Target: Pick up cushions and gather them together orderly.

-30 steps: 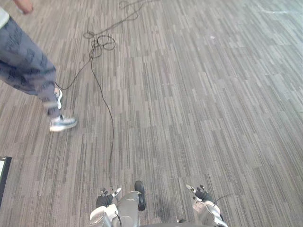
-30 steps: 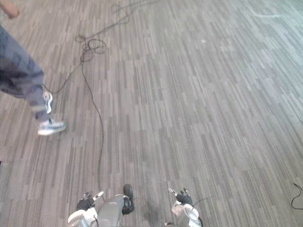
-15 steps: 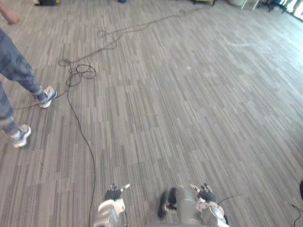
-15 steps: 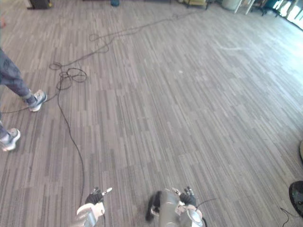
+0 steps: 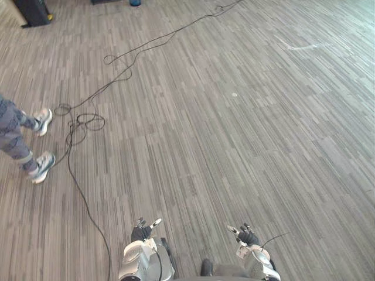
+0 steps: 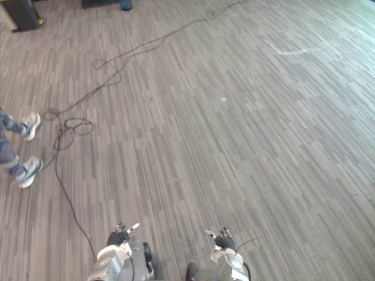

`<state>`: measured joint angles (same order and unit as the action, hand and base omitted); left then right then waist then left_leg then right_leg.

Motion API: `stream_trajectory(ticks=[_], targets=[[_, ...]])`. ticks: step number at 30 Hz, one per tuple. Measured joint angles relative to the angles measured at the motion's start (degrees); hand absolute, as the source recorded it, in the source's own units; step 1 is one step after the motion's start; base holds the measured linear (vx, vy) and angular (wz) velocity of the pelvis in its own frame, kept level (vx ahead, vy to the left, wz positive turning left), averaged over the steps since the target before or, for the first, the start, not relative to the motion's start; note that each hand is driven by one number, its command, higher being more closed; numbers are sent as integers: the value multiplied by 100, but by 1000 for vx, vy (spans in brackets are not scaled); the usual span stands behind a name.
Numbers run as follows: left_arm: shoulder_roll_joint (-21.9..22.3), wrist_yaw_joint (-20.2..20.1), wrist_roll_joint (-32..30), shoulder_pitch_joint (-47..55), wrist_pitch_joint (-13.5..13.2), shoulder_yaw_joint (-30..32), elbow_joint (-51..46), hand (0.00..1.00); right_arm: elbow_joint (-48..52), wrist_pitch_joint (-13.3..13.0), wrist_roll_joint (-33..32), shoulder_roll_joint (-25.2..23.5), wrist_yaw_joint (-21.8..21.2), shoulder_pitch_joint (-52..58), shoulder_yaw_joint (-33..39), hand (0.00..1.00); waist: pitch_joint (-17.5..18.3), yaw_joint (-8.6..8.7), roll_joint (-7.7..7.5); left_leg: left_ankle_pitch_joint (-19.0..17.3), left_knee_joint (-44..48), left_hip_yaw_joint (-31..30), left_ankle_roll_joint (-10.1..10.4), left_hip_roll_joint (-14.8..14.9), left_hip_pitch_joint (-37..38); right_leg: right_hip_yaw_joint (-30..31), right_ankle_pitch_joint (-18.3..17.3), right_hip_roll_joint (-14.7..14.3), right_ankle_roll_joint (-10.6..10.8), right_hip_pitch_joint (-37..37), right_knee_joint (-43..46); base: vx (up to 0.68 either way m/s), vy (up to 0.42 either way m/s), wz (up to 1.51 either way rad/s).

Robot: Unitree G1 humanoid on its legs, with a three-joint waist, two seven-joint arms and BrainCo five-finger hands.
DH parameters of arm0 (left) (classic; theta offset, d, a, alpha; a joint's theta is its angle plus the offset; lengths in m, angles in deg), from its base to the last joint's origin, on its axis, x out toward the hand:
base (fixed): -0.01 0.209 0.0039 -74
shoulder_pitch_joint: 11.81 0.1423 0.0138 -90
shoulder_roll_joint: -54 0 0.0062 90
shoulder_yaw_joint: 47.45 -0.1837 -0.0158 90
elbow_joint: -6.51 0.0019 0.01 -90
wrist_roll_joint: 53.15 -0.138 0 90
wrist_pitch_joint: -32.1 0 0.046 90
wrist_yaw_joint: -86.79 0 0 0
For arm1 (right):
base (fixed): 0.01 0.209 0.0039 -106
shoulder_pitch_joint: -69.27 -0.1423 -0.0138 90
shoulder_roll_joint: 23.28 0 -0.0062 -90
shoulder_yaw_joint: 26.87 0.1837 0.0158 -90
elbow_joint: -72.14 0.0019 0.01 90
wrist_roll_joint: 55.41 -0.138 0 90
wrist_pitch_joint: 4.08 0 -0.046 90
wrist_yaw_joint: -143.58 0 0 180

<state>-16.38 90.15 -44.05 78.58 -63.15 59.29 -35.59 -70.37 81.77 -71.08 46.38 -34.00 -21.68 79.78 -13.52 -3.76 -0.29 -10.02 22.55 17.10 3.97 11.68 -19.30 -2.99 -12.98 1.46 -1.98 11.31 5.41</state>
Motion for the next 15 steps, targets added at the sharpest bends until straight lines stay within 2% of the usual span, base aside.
stream_trajectory(ticks=[1,2,3,4,5,6,7,8,9,10,11,12,13,14,15], targets=[[-4,3,-2,10,-27,-22,3,0,-14,3,14,1,7,30,-5,0,16,-10,-20,431,-252,-105,1,-94,-60,95,-77,95,72,72,-13,656,350,-92],[-23,4,-9,61,-43,-72,42,0,-31,17,60,14,10,94,-117,0,177,-23,-48,870,-355,-158,-87,-282,-11,296,-146,249,109,136,-81,658,355,-69],[-90,17,-12,13,-42,-149,91,0,-3,31,202,17,-13,138,-222,0,260,25,-186,617,-245,52,-172,-367,6,382,79,440,83,19,-10,660,356,-63],[-95,17,-12,21,-47,-187,97,0,-4,36,215,17,-14,145,-225,0,273,9,-207,521,-148,92,-212,-351,11,458,175,466,114,-25,56,629,359,-45],[-146,9,-20,32,-40,-271,85,0,-14,37,224,36,-21,188,-225,0,304,-17,-274,300,126,204,-397,-335,157,657,395,586,278,-31,266,698,392,-64],[-195,11,-19,82,-28,-326,92,0,-9,33,227,20,-21,218,-230,0,354,-29,-357,158,239,454,-588,-337,452,786,601,673,529,-96,742,669,367,-72],[-207,14,-18,104,-28,-348,93,0,12,27,227,20,-21,216,-246,0,357,-40,-364,111,246,549,-634,-330,604,821,725,675,618,-216,1128,599,289,-117],[-223,17,-18,183,-28,-430,120,0,135,6,233,38,-49,232,-355,0,334,-76,-312,-27,146,758,-676,-279,1152,872,1218,690,1054,-818,2622,354,156,-111],[-221,16,-15,196,-31,-452,124,0,176,3,232,51,-69,242,-386,0,321,-83,-287,-99,79,797,-657,-269,1341,879,1314,687,1229,-1071,3166,413,150,-137],[-231,20,-12,185,-29,-543,186,0,211,-3,231,76,-123,249,-412,0,287,-43,-176,-355,-118,875,-526,-261,1795,727,1137,663,1268,-1655,4462,423,114,-97],[-227,21,-13,106,5,-599,381,0,250,5,231,77,-134,336,-427,0,307,89,-127,-681,-409,991,-364,-272,2338,125,681,744,963,-2226,5317,430,104,-81],[-229,20,-13,74,16,-618,427,0,266,8,231,78,-135,350,-441,0,304,98,-123,-755,-503,1056,-284,-281,2483,-83,551,784,859,-2375,5430,470,104,-74],[-244,25,-14,-2,58,-641,503,0,417,19,236,82,-146,379,-463,0,300,94,-156,-895,-758,1278,-145,-326,2877,-686,227,907,598,-2841,5448,463,91,-68],[-250,21,-15,-68,66,-652,608,0,450,-4,234,93,-146,375,-427,0,301,173,-172,-912,-939,1417,-116,-331,3166,-1373,-10,987,420,-3140,5045,467,74,-63],[-252,21,-18,-94,69,-655,658,0,437,-26,235,101,-146,368,-416,0,297,211,-165,-909,-1017,1439,-113,-331,3241,-1586,-58,984,342,-3202,4813,481,34,-24]])
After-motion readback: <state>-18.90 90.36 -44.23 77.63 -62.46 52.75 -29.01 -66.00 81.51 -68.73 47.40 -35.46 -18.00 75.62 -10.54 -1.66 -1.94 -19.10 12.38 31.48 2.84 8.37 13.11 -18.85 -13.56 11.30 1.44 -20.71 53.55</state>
